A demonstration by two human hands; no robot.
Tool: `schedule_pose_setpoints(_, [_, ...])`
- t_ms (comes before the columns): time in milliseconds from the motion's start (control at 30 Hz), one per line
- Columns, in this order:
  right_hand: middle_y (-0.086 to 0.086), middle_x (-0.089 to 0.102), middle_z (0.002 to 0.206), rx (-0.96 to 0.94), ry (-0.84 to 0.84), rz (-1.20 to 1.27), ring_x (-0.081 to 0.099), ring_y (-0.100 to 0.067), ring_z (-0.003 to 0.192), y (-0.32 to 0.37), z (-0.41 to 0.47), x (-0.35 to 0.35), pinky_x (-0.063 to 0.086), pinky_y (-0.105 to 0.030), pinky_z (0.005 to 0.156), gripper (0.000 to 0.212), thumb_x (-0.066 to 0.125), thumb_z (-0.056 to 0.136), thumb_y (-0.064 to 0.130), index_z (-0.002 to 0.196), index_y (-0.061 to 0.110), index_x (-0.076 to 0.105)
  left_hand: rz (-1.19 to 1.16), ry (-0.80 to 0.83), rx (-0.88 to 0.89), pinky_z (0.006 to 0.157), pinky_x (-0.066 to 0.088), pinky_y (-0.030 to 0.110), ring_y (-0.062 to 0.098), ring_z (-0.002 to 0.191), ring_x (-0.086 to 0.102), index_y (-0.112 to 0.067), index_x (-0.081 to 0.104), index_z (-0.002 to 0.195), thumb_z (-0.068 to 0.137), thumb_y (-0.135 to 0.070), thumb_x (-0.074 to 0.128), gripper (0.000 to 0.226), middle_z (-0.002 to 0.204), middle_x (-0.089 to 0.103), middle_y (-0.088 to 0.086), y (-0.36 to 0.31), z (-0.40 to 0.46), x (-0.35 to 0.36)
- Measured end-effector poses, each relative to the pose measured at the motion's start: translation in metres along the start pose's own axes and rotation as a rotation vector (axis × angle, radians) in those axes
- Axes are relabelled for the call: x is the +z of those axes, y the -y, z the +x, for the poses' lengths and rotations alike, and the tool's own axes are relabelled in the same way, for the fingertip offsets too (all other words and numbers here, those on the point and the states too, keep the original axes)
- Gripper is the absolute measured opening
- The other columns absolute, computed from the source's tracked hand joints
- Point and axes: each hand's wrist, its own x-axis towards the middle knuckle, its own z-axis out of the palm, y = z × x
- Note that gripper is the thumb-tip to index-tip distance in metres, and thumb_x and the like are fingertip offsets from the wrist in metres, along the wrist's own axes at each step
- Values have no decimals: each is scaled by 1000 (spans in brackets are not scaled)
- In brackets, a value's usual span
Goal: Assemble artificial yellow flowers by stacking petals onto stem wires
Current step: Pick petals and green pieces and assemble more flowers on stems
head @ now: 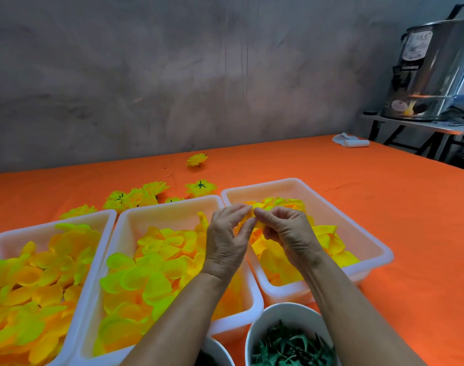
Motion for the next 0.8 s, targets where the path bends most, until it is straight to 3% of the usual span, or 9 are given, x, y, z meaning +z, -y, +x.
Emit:
schedule_pose_setpoints(100, [0, 57, 52, 23, 42, 41, 50, -9, 48, 0, 1, 0, 44, -18, 48, 23, 74, 61, 31, 63, 10, 64, -94, 5, -68, 93, 42, 14, 11, 109, 57, -7, 70, 108, 82, -19, 70, 29, 111, 69, 6, -1, 0, -2])
schedule_pose_setpoints(200, [0, 66, 66, 58, 109, 98, 61, -10, 60, 0, 2, -2, 49, -19, 55, 18, 70, 68, 26, 77, 10, 68, -286, 13, -168, 90, 49, 24, 7, 99, 64, -16, 71, 102, 77, -26, 70, 28, 100, 71, -2, -5, 0, -3])
schedule_pose_setpoints(267, [-3, 69, 75, 86, 136, 97, 64, -12, 67, -1, 2, -1, 51, -20, 58, 17, 69, 72, 19, 86, 9, 69, -348, 10, -182, 78, 51, 18, -4, 82, 63, -29, 70, 89, 76, -26, 69, 14, 83, 70, -18, -7, 0, -3])
schedule_pose_setpoints(333, [-3, 70, 77, 99, 133, 79, 64, -11, 69, -2, 3, -1, 52, -20, 62, 16, 69, 73, 15, 87, 8, 70, -371, -6, -188, 72, 49, 12, -7, 75, 61, -29, 70, 86, 82, -18, 68, 12, 77, 69, -19, -7, 0, -2])
schedule_pose_setpoints(500, [-5, 69, 69, 101, 129, 43, 64, -12, 65, -3, 2, -1, 54, -21, 63, 14, 72, 67, 5, 80, 1, 68, -316, -54, -233, 71, 50, 24, 9, 71, 60, -8, 70, 80, 86, -8, 65, 8, 72, 68, 1, -3, 2, -2])
schedule_pose_setpoints(600, [-14, 62, 72, 107, 62, 9, 65, -17, 61, -3, 3, 0, 55, -25, 60, 10, 63, 75, -11, 84, -6, 61, -216, -66, -186, 71, 53, 35, 24, 71, 63, 0, 67, 81, 87, -5, 62, 9, 74, 68, 13, -2, 2, 0])
schedule_pose_setpoints(667, [-15, 61, 68, 98, -3, 39, 68, -19, 59, -1, 3, 0, 55, -26, 54, 14, 57, 78, -13, 73, -1, 55, -157, -106, -166, 70, 55, 42, 28, 70, 64, 1, 64, 82, 88, -6, 61, 10, 72, 66, 15, 0, 2, 1])
schedule_pose_setpoints(733, [-10, 63, 59, 76, -99, 101, 70, -21, 59, 0, 4, -2, 53, -23, 49, 28, 54, 79, -13, 62, 9, 48, -108, -191, -172, 67, 53, 40, 23, 66, 62, -2, 62, 81, 88, -7, 60, 9, 67, 62, 11, 4, 3, 1])
schedule_pose_setpoints(800, [-7, 62, 58, 61, -193, 147, 68, -16, 54, 0, 6, -6, 50, -20, 45, 29, 53, 80, -12, 65, 12, 48, -98, -288, -197, 64, 51, 36, 9, 60, 54, -7, 58, 80, 89, -7, 59, 9, 62, 57, 1, 8, 5, 0])
